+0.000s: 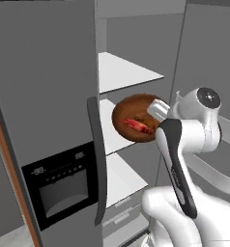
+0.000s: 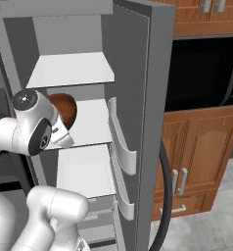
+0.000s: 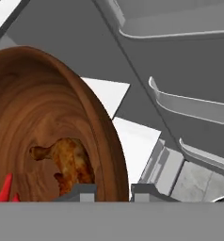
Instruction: Place the bowl with the mushroom and garlic on the second highest shelf of the fridge. Place the bowl with the fish and chicken drumstick on the top shelf of the fridge.
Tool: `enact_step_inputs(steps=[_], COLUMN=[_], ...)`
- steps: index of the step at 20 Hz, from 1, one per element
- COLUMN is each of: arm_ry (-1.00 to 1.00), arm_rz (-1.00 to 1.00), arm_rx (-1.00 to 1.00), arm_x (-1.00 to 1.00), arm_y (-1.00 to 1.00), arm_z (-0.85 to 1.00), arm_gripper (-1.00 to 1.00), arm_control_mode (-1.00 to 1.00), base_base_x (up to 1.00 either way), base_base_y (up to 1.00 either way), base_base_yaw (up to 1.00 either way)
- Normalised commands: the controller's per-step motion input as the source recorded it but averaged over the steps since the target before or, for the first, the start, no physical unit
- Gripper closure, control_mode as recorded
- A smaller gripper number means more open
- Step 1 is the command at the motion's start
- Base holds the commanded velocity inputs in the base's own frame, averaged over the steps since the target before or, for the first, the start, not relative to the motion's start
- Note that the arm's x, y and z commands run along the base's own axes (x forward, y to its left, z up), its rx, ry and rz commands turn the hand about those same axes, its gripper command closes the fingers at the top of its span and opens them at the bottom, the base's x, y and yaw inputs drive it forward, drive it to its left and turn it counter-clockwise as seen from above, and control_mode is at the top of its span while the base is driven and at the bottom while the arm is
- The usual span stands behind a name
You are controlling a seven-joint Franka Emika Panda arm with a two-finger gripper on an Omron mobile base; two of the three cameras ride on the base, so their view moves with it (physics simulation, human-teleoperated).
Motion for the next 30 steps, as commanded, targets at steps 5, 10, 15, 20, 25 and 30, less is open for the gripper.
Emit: enact_step_inputs(steps=[5,10,15,20,25,30], arm_ry=[0.0,-0.04,0.0,0.04,0.11,0.0], arm_rz=[-0.24,-0.26,-0.2,-0.07,0.03,0.0], arm_rx=[0.28,0.22,0.07,0.08,0.28,0.01], arm_x=[0.01,0.31,0.97,1.0,1.0,0.69], arm_y=[-0.02,0.05,0.49,0.31,-0.25,0.01], arm_z=[0.92,0.54,0.06,0.08,0.2,0.0], arm_gripper=[1.0,1.0,1.0,1.0,1.0,1.0], arm_control_mode=[-1.0,-1.0,-1.0,-1.0,-1.0,-1.0], base_base_x=[0.0,0.0,0.0,0.0,0.0,0.0], base_base_y=[0.0,0.0,0.0,0.0,0.0,0.0], base_base_yaw=[0.0,0.0,0.0,0.0,0.0,0.0])
